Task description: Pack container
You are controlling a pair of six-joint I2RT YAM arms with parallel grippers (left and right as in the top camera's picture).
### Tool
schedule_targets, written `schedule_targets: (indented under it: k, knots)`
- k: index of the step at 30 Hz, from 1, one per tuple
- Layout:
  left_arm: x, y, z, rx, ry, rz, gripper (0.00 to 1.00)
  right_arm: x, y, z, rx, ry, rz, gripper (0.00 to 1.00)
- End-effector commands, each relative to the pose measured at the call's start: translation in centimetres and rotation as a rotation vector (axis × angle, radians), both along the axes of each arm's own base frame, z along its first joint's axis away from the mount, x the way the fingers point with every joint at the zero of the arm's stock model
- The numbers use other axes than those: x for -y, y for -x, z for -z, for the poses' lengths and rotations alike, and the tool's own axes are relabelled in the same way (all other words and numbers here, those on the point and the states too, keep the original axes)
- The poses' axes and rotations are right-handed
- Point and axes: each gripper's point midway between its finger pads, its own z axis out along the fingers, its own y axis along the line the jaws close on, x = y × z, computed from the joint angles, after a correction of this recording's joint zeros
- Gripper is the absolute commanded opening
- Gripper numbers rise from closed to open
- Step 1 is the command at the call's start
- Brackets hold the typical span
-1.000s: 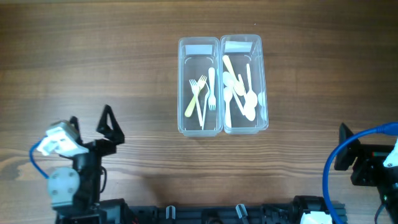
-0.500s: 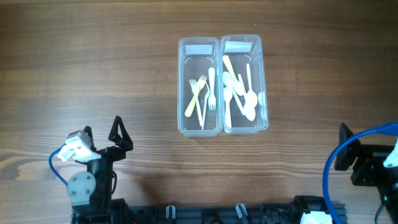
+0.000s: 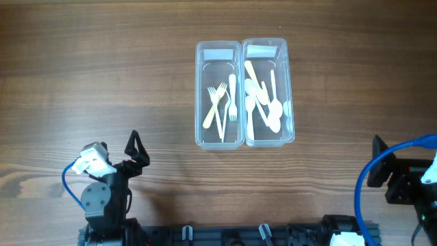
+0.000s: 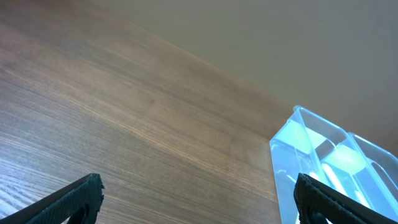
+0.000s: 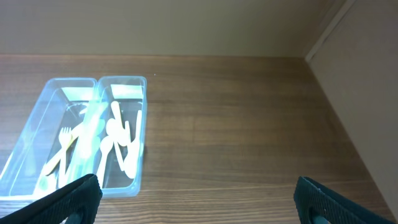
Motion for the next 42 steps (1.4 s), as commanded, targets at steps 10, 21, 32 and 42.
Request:
schedule_targets:
  k: [10, 21, 32, 42]
  knots:
    - [-0.1, 0.0, 0.0, 0.012, 0.009, -0.007, 1.00, 0.3, -0.2, 0.1, -0.007, 0.014, 0.012, 1.00]
    - [-0.1, 0.0, 0.0, 0.011, 0.009, -0.007, 1.00, 0.3, -0.2, 0.1, -0.007, 0.014, 0.012, 1.00]
    - [-0.1, 0.0, 0.0, 0.011, 0.009, -0.007, 1.00, 0.3, -0.2, 0.1, -0.007, 0.014, 0.012, 1.00]
    - [-0.1, 0.0, 0.0, 0.011, 0.009, -0.007, 1.00, -1.2, -5.6, 3.8, -0.139, -0.073, -0.060, 1.00]
